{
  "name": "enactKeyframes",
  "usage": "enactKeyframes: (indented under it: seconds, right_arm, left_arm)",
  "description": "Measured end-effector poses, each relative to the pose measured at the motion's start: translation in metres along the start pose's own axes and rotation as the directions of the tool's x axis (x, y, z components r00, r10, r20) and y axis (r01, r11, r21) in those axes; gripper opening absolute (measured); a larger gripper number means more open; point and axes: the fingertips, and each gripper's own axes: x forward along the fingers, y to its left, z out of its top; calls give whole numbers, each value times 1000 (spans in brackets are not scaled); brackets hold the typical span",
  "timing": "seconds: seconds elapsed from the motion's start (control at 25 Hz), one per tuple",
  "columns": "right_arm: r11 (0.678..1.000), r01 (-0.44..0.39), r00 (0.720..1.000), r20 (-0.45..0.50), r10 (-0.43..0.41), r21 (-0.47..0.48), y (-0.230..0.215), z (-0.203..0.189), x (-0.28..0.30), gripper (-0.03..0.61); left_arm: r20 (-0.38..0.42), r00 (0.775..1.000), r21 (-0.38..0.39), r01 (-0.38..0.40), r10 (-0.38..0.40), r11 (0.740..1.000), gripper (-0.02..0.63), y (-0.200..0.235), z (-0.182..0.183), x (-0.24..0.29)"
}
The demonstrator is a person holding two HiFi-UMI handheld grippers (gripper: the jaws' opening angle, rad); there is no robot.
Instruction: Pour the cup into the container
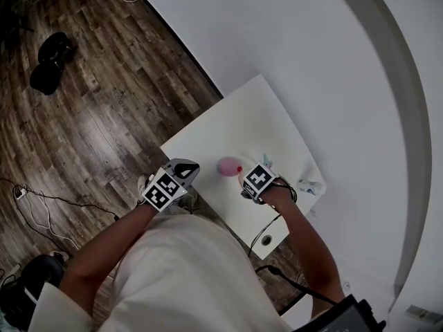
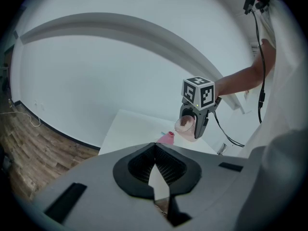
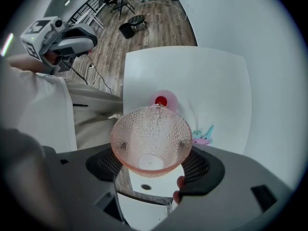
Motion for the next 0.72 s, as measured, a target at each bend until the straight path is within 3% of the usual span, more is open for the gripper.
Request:
enactKeyframes:
  seconds: [0.72]
  right_arm:
    - [1000,4,1000,-24,-4,-7,-1,-2,-6,365]
  left_arm:
    - [-1,1000,-5,5,-5,1000,11,1,-3,0]
